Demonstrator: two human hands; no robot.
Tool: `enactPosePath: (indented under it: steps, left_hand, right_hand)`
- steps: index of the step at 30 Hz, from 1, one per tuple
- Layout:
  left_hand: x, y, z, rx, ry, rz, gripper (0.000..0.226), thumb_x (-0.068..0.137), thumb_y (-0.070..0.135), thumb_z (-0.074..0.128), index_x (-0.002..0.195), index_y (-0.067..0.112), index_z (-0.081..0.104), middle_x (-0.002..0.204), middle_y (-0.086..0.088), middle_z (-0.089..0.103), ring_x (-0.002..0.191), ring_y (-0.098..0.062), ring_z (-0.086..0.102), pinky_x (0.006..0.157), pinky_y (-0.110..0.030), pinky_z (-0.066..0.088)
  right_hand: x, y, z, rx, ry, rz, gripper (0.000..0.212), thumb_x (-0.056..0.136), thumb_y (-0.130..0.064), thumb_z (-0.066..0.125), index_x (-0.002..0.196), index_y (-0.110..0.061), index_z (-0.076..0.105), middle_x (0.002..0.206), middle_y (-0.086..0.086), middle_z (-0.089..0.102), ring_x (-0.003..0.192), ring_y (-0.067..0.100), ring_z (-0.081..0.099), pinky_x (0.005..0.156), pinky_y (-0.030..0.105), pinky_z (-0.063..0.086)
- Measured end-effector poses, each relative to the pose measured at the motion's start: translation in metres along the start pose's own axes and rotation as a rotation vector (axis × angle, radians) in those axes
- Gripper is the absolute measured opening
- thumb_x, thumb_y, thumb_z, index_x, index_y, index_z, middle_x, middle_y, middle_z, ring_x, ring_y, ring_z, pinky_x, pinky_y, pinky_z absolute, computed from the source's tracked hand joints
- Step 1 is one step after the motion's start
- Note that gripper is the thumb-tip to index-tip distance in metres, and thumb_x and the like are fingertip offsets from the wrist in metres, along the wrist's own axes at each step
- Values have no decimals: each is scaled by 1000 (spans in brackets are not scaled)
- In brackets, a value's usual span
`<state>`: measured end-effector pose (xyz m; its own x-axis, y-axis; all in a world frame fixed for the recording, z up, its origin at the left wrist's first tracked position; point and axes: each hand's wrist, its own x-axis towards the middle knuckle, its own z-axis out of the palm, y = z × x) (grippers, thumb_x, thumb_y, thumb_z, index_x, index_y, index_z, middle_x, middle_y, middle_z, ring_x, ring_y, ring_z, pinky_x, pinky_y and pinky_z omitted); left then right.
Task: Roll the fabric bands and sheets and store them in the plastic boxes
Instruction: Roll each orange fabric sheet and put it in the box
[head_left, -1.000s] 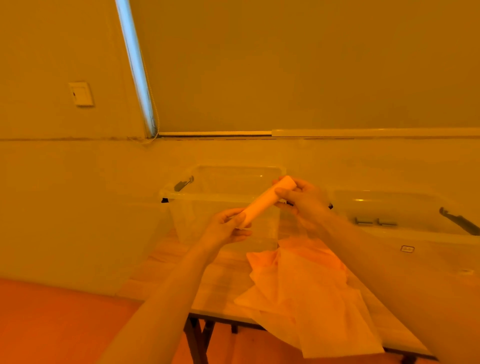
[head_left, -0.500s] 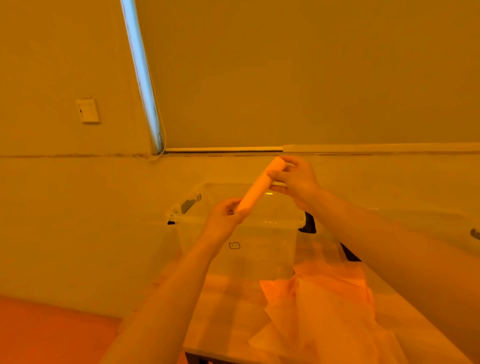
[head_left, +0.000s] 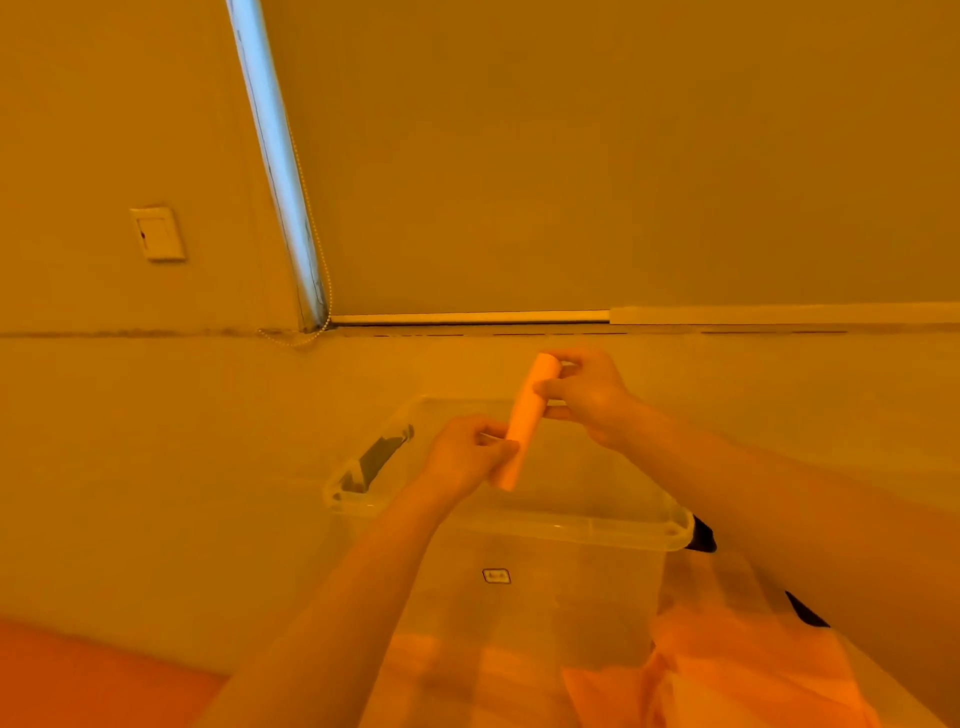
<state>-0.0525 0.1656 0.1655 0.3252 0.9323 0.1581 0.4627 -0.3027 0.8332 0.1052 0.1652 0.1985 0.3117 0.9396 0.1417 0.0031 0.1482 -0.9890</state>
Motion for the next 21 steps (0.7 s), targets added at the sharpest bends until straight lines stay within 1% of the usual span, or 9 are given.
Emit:
enactPosePath:
  steps: [2,4,8,11,13,16,18,20,21]
  left_hand:
    - [13,-9,1,26,-28,-49,18,86,9,66,104,7,64,92,-11,63,82,-20,59,72,-38,53]
    - [24,-17,1,39,-61,-117,20,85,4,66,105,5,63,89,-12,61,83,-23,61,76,-43,55]
    - [43,-30,-3,9,-131,-227,24,86,1,65,108,8,60,92,-12,62,91,-28,65,77,-42,56]
    - [52,-40,-5,-14,-178,-286,20,87,-1,63,102,11,58,81,-5,62,73,-18,62,77,-39,55]
    - [56,-46,-6,-28,-211,-322,22,87,-2,62,105,10,57,78,-4,60,67,-14,60,76,-39,54]
    - [63,-51,-9,0,-278,-366,37,87,-1,62,121,9,53,92,-10,65,76,-19,65,75,-38,56]
    - [68,-56,-11,39,-314,-378,46,87,-1,62,128,13,47,107,-15,65,81,-21,66,75,-38,56]
    - [72,-61,-12,60,-342,-379,53,87,-3,61,134,14,43,112,-18,63,77,-21,66,77,-40,55]
    - [74,-63,-12,73,-352,-378,54,88,-5,60,135,14,41,115,-20,62,82,-25,67,78,-40,55]
  right_hand:
    - [8,12,7,-39,-36,26,54,84,17,57,131,-7,51,123,21,52,114,38,55,80,42,53]
    - [16,23,13,-55,-69,73,57,84,17,57,133,-11,50,119,17,50,114,37,55,75,41,54]
    - [28,42,21,-6,-135,169,70,82,20,54,139,-17,41,123,14,46,111,34,54,76,47,53]
    - [34,58,30,0,-160,193,82,82,22,53,145,-25,29,129,15,43,113,36,52,77,50,51]
    - [37,71,39,-3,-111,211,83,81,24,52,144,-24,28,132,18,45,116,39,52,76,51,51]
    - [44,88,52,19,16,295,71,79,26,54,135,-15,40,128,22,51,113,42,55,76,52,52]
    - [50,98,58,6,45,362,62,78,25,55,128,-10,46,127,24,54,110,43,57,76,53,53]
    - [56,105,64,9,52,396,59,78,26,53,127,-8,47,125,26,55,109,43,58,76,52,53]
    - [58,107,67,11,63,400,59,78,26,52,126,-8,47,125,26,55,109,43,58,75,52,53]
